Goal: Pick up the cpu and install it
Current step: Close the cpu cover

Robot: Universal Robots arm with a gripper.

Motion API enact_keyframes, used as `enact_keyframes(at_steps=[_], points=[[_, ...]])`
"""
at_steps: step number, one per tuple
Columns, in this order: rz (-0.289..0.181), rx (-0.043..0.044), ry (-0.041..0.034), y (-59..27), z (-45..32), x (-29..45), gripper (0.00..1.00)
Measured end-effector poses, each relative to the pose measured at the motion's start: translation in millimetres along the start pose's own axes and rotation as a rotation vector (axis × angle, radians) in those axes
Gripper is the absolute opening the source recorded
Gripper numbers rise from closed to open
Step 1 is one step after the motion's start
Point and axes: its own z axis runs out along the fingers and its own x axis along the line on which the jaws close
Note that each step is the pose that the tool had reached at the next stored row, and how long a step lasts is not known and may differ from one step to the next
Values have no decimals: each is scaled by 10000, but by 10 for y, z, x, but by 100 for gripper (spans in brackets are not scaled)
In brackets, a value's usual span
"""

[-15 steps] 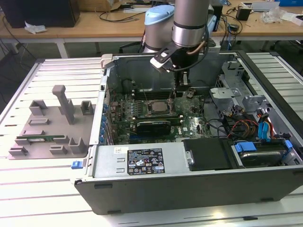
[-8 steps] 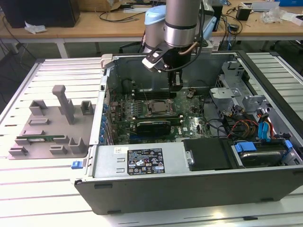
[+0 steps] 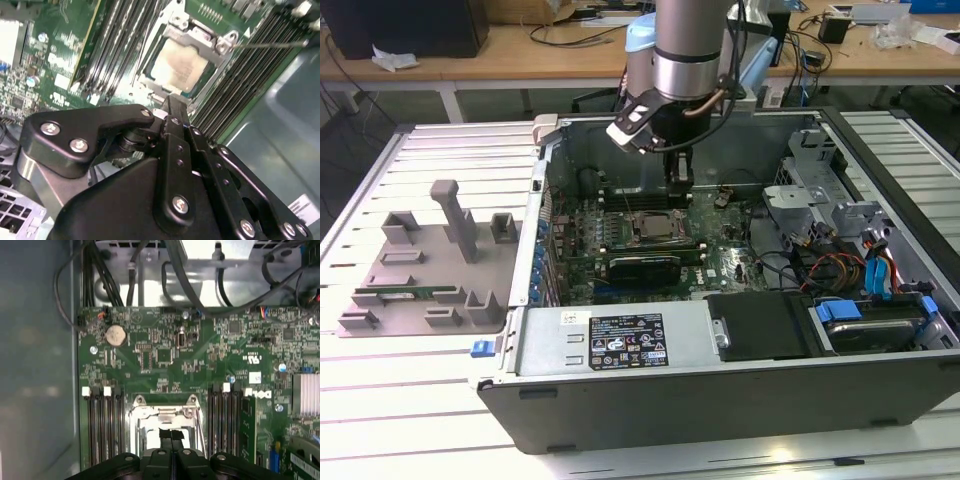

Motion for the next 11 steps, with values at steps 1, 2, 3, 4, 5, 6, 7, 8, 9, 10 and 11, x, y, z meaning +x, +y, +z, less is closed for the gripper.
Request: enact_keyframes(at_steps=[1, 2, 3, 4, 5, 6, 7, 8, 9, 10, 11], points=[[0, 0, 1, -30, 3, 0, 11], [1, 0, 2, -58, 8, 0, 11], [1, 0, 1, -85, 15, -1, 11], [0, 0, 1, -106, 23, -1, 11], [0, 0, 0, -120, 30, -1, 11], [1, 0, 0, -137, 46, -2, 11], [1, 0, 1, -145, 59, -3, 11], [1, 0, 1, -150, 67, -2, 11], [1, 0, 0, -154, 70, -3, 11], [0, 1, -1, -154, 70, -3, 11], [0, 1, -2, -154, 70, -3, 11]])
